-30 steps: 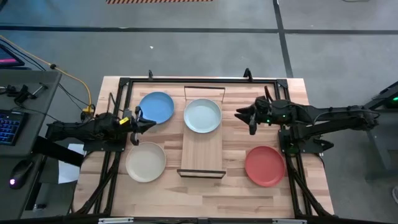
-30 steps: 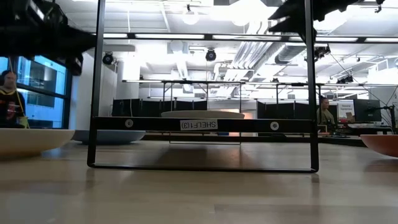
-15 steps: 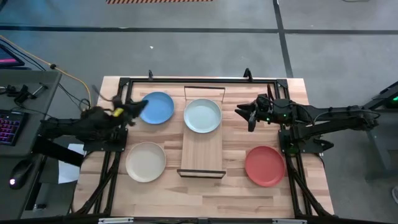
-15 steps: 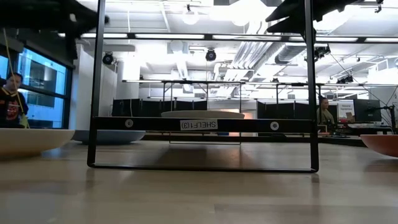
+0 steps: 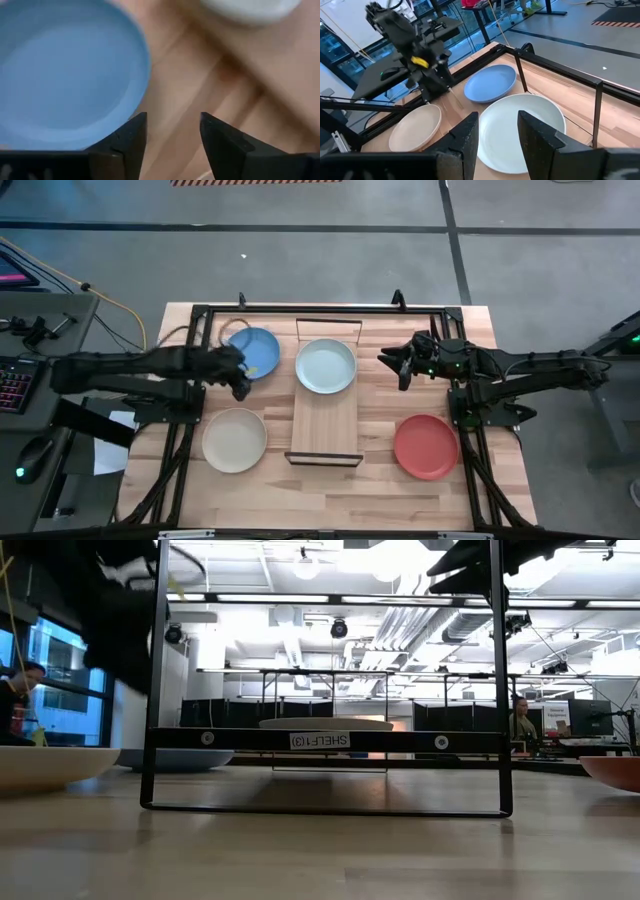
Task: Place and stack plates onto a shelf
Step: Put the blue plate on the shelf
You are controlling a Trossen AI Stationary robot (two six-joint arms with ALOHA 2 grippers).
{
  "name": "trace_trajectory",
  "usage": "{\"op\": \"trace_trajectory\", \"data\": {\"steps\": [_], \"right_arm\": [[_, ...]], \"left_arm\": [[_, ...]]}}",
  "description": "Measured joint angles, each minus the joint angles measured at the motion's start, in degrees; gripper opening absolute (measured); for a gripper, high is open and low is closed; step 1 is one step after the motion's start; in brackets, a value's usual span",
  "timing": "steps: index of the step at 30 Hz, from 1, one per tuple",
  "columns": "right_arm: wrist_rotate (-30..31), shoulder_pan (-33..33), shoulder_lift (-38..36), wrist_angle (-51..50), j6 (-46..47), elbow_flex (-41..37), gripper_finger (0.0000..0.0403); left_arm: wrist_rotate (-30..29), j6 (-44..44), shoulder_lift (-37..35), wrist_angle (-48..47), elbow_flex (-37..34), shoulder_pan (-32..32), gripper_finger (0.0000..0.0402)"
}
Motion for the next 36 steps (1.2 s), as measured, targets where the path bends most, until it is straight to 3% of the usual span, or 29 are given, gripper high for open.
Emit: {"op": "trace_trajectory", "data": {"steps": [10,21,24,29,36], "right_arm": [[0.0,0.0,0.0,-0.2,0.0,0.0,0.0119],[-0.1,0.0,0.0,-3.5,0.0,0.0,0.0119],[-0.1,0.0,0.1,-3.7,0.0,0.0,0.0119],[-0.1,0.0,0.1,-3.7,0.0,0.0,0.0119],[-0.1,0.0,0.1,-3.7,0.0,0.0,0.0119]], "left_arm": [[-1.1,10.1,17.0,5.9,0.0,2.1,0.0175],[-4.9,16.4,26.5,7.6,0.0,2.6,0.0168],[-7.1,16.1,28.5,7.6,0.0,2.7,0.0134],[-8.8,17.2,30.3,7.6,0.2,4.5,0.0021],[-8.7,19.0,24.5,-3.7,8.5,5.6,0.0003]]}}
